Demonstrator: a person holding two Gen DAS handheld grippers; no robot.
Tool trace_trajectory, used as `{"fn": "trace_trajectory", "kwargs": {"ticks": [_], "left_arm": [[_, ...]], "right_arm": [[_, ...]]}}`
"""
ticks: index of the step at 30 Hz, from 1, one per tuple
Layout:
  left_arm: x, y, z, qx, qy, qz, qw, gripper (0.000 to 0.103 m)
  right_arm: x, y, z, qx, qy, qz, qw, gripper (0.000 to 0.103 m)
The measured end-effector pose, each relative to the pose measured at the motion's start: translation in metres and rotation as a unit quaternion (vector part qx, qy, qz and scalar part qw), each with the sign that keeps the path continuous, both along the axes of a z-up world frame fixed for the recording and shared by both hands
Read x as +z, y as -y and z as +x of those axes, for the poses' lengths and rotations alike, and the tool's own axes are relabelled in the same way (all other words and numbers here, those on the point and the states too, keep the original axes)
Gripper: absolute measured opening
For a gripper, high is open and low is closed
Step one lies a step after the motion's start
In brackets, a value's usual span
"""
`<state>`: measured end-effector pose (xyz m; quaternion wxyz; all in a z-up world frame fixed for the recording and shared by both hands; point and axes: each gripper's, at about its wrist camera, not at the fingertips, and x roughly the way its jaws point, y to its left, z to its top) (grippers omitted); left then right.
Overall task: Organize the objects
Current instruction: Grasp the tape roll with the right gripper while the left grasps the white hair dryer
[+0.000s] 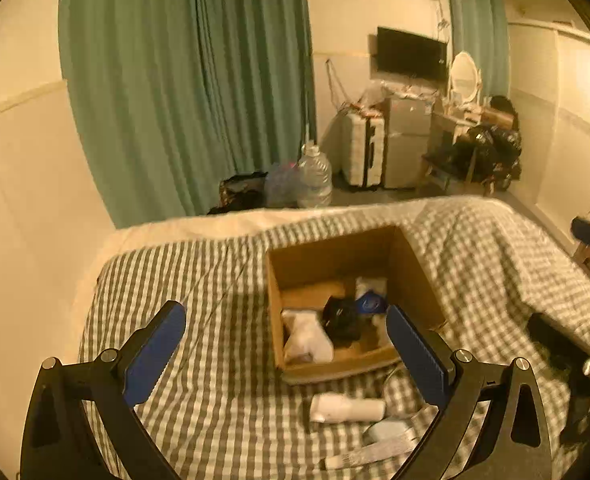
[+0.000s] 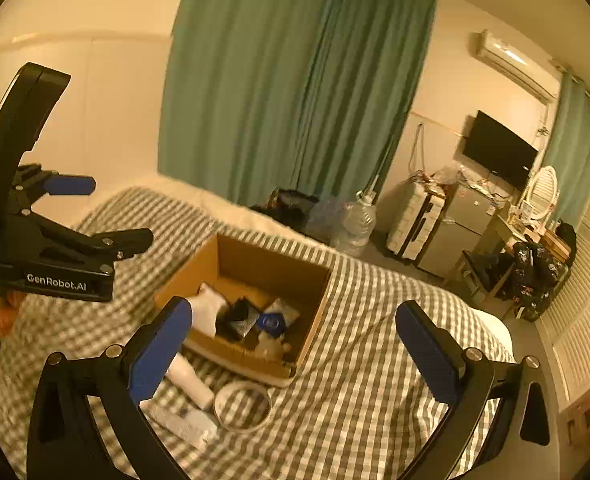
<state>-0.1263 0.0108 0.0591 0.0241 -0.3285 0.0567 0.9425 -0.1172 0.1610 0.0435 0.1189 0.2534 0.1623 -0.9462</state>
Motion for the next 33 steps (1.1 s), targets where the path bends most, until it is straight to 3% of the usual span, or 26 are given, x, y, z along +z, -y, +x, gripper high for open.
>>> {"fn": "trace_trajectory", "kwargs": {"ticks": [4,12,16,19,22,26,29,33], "left_arm": [[-0.051,0.005,-0.003,0.006,0.025,0.0,0.9997,0.103],[-0.149,0.021,-0.025,0.042,0.093,0.02,0.9946,0.103],[-0.181,0.015,-0.023,0.039,0.116,-0.004,0.9925,0.103],[-0.192,0.009,-0.022,0.019,0.138,-0.007,0.9902,0.103],[-0.19,0.009,-0.02,0.02,0.131,-0.016,0.991,0.103],[-0.191,0.014,-0.019,0.026,0.136,0.003,0.9904,0.103],[-0.194,0.013,-0.017,0.028,0.14,0.001,0.9897,0.103],[-0.198,0.008,-0.016,0.011,0.163,0.015,0.9865,0.103]], "right_arm": [[-0.037,-0.004,-0.009,-0.007,0.027,-0.003,1.0,0.102],[-0.142,-0.004,-0.05,-0.003,0.134,0.008,0.991,0.102],[-0.185,0.0,-0.064,0.013,0.212,-0.018,0.977,0.09],[-0.211,0.008,-0.07,0.007,0.254,-0.002,0.967,0.09],[-0.225,0.018,-0.071,0.005,0.272,0.027,0.962,0.09],[-0.244,0.024,-0.078,-0.007,0.3,0.048,0.953,0.089],[-0.251,0.02,-0.08,-0.015,0.316,0.04,0.948,0.081],[-0.247,0.014,-0.072,-0.017,0.311,0.021,0.95,0.081]]}}
